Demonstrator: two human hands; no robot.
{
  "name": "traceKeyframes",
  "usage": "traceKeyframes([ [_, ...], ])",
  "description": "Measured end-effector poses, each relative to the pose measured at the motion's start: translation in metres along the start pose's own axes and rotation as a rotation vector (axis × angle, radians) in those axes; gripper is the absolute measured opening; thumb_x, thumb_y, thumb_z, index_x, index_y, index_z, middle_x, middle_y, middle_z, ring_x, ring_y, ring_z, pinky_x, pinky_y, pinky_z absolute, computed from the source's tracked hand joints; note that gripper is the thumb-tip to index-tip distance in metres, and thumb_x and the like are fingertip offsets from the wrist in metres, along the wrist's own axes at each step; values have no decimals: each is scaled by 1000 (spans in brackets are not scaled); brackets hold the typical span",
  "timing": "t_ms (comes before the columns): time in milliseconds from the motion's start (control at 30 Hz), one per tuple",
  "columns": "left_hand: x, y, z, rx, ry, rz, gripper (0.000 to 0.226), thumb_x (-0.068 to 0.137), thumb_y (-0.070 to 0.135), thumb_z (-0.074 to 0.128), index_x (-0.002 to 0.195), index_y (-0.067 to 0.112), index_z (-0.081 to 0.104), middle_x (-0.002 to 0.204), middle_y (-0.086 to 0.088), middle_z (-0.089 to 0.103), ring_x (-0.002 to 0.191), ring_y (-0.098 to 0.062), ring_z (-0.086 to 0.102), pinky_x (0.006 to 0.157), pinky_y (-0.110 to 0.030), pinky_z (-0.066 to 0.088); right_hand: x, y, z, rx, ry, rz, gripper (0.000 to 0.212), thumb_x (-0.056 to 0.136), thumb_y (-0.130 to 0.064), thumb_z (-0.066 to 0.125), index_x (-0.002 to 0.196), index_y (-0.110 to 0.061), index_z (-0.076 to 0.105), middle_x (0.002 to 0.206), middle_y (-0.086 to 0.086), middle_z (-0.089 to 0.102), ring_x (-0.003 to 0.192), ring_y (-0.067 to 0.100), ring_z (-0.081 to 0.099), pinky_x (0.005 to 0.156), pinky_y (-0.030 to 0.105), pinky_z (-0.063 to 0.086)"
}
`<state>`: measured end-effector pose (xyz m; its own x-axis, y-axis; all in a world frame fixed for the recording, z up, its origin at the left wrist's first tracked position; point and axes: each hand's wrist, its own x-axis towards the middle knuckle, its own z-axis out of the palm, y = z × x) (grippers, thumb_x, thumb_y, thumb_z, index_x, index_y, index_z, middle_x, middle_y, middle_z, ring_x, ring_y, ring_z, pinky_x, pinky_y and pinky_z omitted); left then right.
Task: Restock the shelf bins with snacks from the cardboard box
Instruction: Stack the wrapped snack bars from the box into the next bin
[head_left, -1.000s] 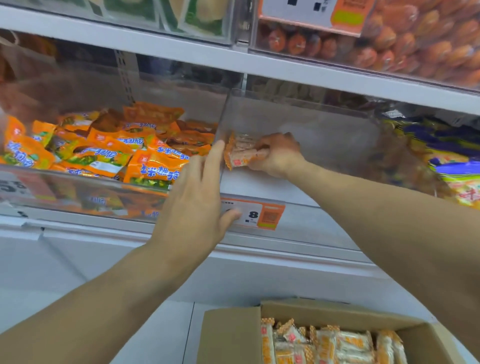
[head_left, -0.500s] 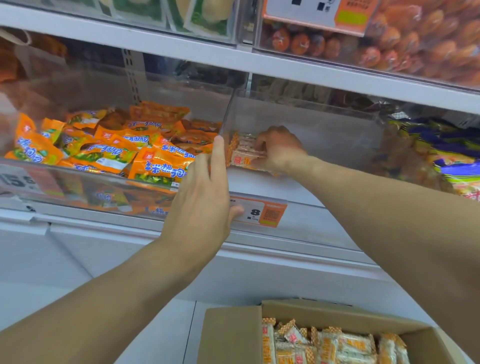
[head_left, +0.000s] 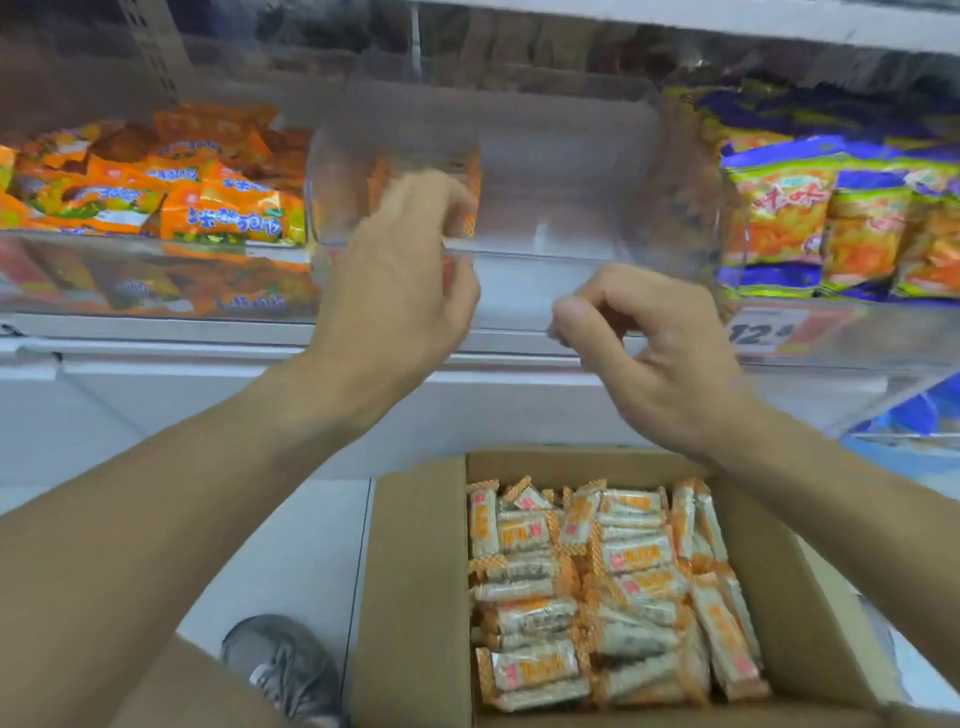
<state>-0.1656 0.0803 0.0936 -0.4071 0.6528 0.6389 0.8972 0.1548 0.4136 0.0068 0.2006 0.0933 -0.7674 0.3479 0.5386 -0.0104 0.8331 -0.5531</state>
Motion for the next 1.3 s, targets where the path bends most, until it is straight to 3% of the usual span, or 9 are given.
traceKeyframes([
  [67,-25,25,23,-89,-312,-28,15,89,18,58,103,17,61,90,5,64,83,-16,61,78,-39,50,-57,21,-3,13,-160,194,30,102,-33,52,82,-15,67,69,-6,59,64,10,56,61,23,41],
  [167,-75,37,71,-15,-824,-24,18,92,29,60,105,18,62,98,2,67,92,-19,62,81,-38,51,-125,67,13,-146,-575,429,9,98,-30,60,94,-23,64,75,-16,60,64,-1,52,61,18,35],
  [300,-140,38,123,-49,-1121,-172,25,93,26,61,114,12,64,109,-4,68,102,-24,62,86,-35,50,-194,106,28,-231,-941,643,24,93,-29,64,115,-20,64,108,-4,66,91,14,60,78,27,45],
  [467,-214,46,164,-70,-1262,-337,39,95,24,59,131,11,52,126,-8,61,111,-25,59,94,-35,49,-253,117,33,-301,-1085,795,53,93,-25,66,142,-17,49,141,5,54,125,24,54,100,34,47],
  [633,-255,50,173,-16,-1401,-243,45,90,23,65,130,8,51,129,-12,58,117,-27,55,92,-33,45,-286,117,38,-310,-1091,819,61,90,-14,68,146,-21,44,141,5,46,126,28,52,100,37,48],
  [767,-268,48,174,41,-1494,-224,44,86,29,74,122,11,55,125,-8,56,112,-25,55,87,-32,45,-294,115,43,-342,-1114,742,61,90,-23,71,145,-20,45,137,5,44,128,27,44,104,38,45],
  [1067,-272,62,182,47,-1434,-192,49,85,37,74,125,17,53,126,-6,47,118,-27,48,100,-39,44,-292,123,44,-336,-1189,655,48,92,-32,70,134,-24,48,134,1,54,118,25,53,97,37,46],
  [1167,-267,68,183,-218,-1319,-449,56,83,37,78,127,16,49,119,1,55,113,-18,54,97,-37,47,-283,125,39,-154,-1130,830,49,98,-39,61,142,-22,47,143,2,53,128,25,53,103,37,45],
  [1300,-245,65,180,-464,-1169,-798,72,82,42,79,138,18,40,111,9,63,103,-11,64,90,-32,54,-251,121,29,103,-901,1051,41,103,-49,46,129,-20,55,113,2,66,95,22,60,79,33,47],
])
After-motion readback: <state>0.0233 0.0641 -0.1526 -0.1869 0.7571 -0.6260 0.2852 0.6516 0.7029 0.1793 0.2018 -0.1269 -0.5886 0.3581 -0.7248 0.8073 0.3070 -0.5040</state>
